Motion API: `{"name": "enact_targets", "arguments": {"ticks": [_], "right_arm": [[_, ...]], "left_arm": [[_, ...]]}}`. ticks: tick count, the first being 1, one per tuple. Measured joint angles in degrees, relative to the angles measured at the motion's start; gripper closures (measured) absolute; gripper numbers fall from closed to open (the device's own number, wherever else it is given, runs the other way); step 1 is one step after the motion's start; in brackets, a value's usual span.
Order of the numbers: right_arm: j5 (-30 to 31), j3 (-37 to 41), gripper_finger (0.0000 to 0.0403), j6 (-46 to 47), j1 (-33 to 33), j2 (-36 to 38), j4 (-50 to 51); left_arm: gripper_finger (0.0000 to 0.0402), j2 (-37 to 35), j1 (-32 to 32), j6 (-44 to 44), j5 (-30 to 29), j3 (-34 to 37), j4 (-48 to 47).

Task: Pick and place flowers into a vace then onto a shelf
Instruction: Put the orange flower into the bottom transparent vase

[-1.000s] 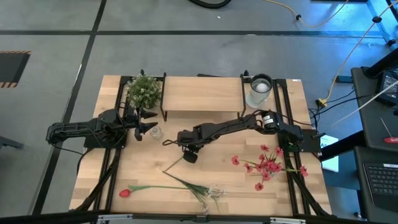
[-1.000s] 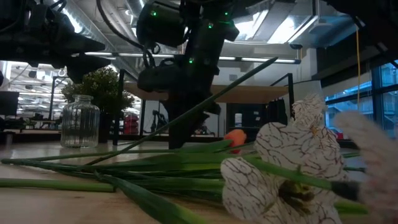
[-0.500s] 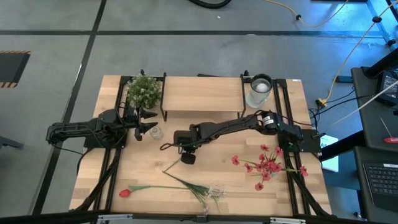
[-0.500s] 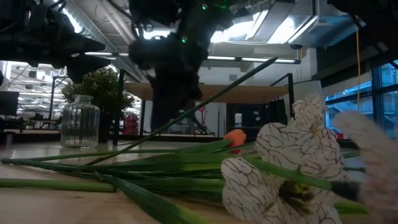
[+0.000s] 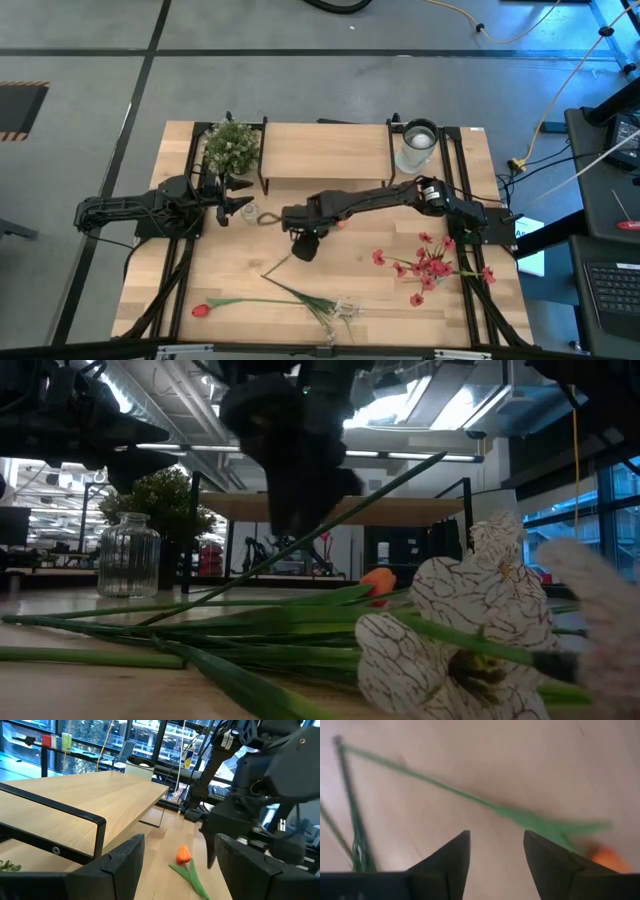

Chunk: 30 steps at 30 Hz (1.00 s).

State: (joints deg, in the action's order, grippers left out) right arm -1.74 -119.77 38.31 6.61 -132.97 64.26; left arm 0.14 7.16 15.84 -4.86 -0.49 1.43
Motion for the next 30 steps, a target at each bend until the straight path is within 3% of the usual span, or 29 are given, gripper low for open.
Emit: {"name": "enact_targets", "arguments": {"ticks": [7, 17, 22, 30], "right_arm": [[0.9, 1.2, 0.0213, 34.7, 0.9, 0.0, -0.3], [5.6, 3.9, 0.0213, 43.3, 1.8, 0.0, -15.6], [6.2, 3.9, 0.0213, 42.6, 2.7, 0.1, -19.5], [10.2, 4.0, 0.0213, 70.0, 3.2, 0.1, -8.5]], "left_arm": [[0.0166, 0.0, 0.0, 1.5, 0.0, 0.0, 0.0], [0.0166, 0.0, 0.0, 1.6, 0.0, 0.0, 0.0], [0.0166, 0.0, 0.0, 1.5, 0.5, 0.0, 0.0], [0.0166, 0.0, 0.0, 1.5, 0.5, 0.0, 0.0]]}}
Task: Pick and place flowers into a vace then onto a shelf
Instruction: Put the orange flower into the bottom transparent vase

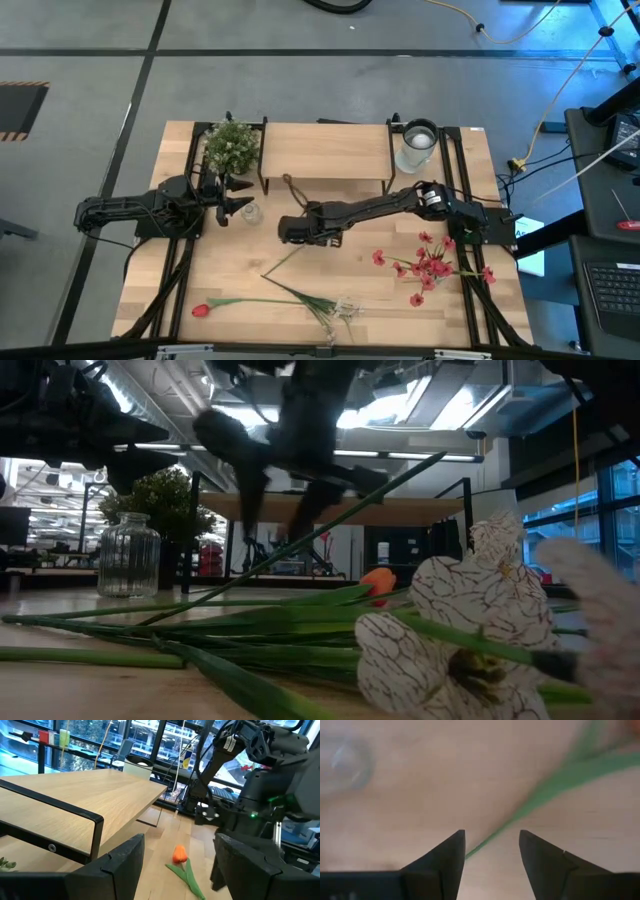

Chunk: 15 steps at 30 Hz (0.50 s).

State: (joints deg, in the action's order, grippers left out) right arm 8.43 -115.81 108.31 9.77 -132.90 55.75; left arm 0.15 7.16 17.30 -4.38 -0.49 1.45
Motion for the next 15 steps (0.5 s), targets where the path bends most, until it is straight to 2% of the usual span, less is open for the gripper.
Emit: {"name": "enact_targets", "arguments": {"ticks": [5, 10, 15], "right_arm": [[2.9, 0.0, 0.0213, 12.9, 0.4, 0.0, 4.3], [4.2, 0.0, 0.0213, 19.2, 0.1, -0.6, 4.2], [0.4, 0.0, 0.0213, 23.3, 0.1, -3.4, 4.2]], "left_arm": [[0.0166, 0.0, 0.0, 0.0, 0.0, 0.0, 0.0], [0.0166, 0.0, 0.0, 0.0, 0.0, 0.0, 0.0], [0.0166, 0.0, 0.0, 0.0, 0.1, 0.0, 0.0]]}}
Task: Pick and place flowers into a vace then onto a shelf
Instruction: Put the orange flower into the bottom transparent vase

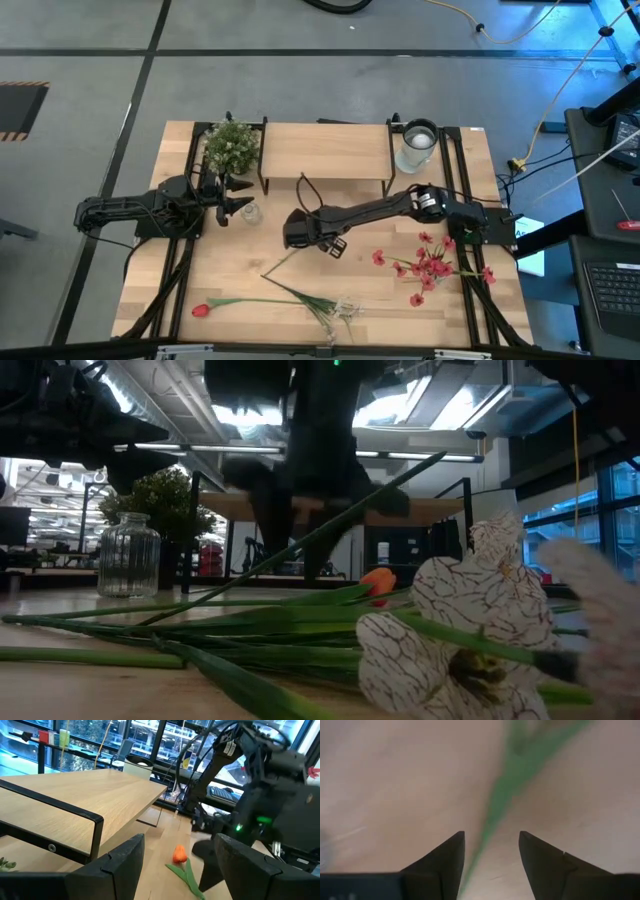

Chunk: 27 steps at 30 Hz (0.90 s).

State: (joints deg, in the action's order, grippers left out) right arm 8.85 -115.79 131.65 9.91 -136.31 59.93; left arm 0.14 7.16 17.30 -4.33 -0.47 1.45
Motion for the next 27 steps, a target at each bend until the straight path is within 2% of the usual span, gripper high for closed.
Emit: {"name": "enact_targets", "arguments": {"ticks": [6, 16, 24, 27], "right_arm": [[-1.5, 0.0, 0.0213, 6.2, -0.7, -1.9, 1.2], [-1.6, -0.5, 0.0213, 7.2, -2.9, -3.7, 4.3], [-3.2, -0.9, 0.0213, -7.8, -3.8, -4.1, 3.9], [-3.1, -0.9, 0.0213, -7.0, -3.8, -4.1, 3.9]], "left_arm": [[0.0166, 0.0, 0.0, 0.0, 0.4, 0.0, -0.2], [0.0166, 0.0, 0.0, 0.1, 1.5, 0.0, -0.4], [0.0166, 0.0, 0.0, 0.0, 1.5, 0.0, -0.4], [0.0166, 0.0, 0.0, 0.0, 1.4, 0.0, -0.4]]}}
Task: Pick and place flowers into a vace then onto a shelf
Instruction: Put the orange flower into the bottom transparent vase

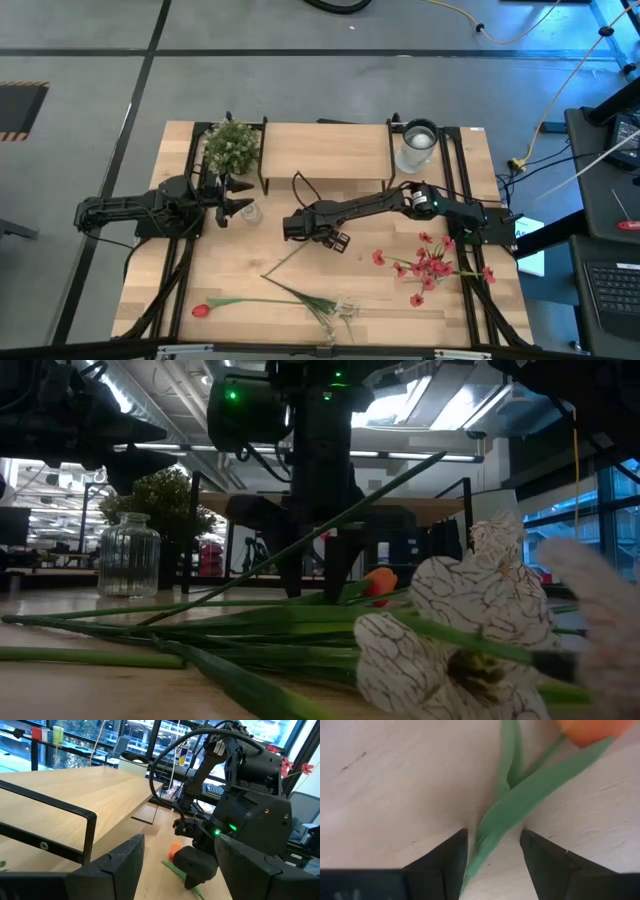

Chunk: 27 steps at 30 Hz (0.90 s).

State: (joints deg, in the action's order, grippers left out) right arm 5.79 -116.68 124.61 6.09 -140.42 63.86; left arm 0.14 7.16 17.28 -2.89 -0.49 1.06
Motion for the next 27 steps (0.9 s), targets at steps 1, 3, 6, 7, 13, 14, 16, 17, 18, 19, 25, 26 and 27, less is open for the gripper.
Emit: {"name": "enact_targets", "arguments": {"ticks": [1, 3, 6, 7, 13, 14, 16, 17, 18, 19, 25, 26, 27], "right_arm": [[0.0, 0.0, 0.0213, 1.4, 0.0, 0.0, 0.5], [0.3, -0.1, 0.0213, 4.7, 0.1, 0.0, 1.5], [0.2, -0.2, 0.0213, 8.7, 0.1, 0.0, 2.7], [0.3, -0.2, 0.0213, 8.8, 0.0, 0.0, 3.1], [0.7, -0.1, 0.0213, 8.9, 0.0, 0.0, 3.4], [0.8, -0.1, 0.0213, 8.9, 0.1, 0.0, 3.6], [2.0, -0.1, 0.0213, 8.1, 0.4, 0.0, 4.2], [2.9, 0.0, 0.0213, 7.4, 0.6, 0.0, 4.4], [3.5, 0.0, 0.0213, 7.1, 0.8, 0.0, 4.5], [3.8, 0.0, 0.0213, 7.1, 0.9, 0.0, 4.6], [3.9, 0.0, 0.0213, 3.3, 1.0, 0.0, 4.6], [3.9, 0.0, 0.0213, 2.5, 1.0, 0.0, 4.6], [3.9, 0.0, 0.0213, 2.4, 1.0, 0.0, 4.7]], "left_arm": [[0.0166, 0.0, 0.0, 0.0, -0.2, 0.0, 0.0], [0.0166, 0.0, 0.0, 0.0, -0.8, 0.0, 0.0], [0.0166, 0.0, 0.0, 0.0, -0.8, 0.0, 0.0], [0.0166, 0.0, 0.0, 0.0, -0.8, 0.0, 0.0], [0.0166, 0.0, 0.0, 0.0, -0.8, 0.0, 0.0], [0.0166, 0.0, 0.0, 0.0, -0.8, 0.0, 0.0], [0.0166, 0.0, 0.0, 0.0, -0.9, 0.0, 0.0], [0.0166, 0.0, 0.0, 0.0, -0.9, 0.0, 0.0], [0.0166, 0.0, 0.0, 0.0, -0.9, 0.0, 0.0], [0.0166, 0.0, 0.0, 0.0, -0.9, 0.0, 0.0], [0.0166, 0.0, 0.0, 0.0, -0.9, 0.0, 0.0], [0.0166, 0.0, 0.0, 0.0, -0.9, 0.0, 0.0], [0.0166, 0.0, 0.0, 0.0, -0.9, 0.0, 0.0]]}}
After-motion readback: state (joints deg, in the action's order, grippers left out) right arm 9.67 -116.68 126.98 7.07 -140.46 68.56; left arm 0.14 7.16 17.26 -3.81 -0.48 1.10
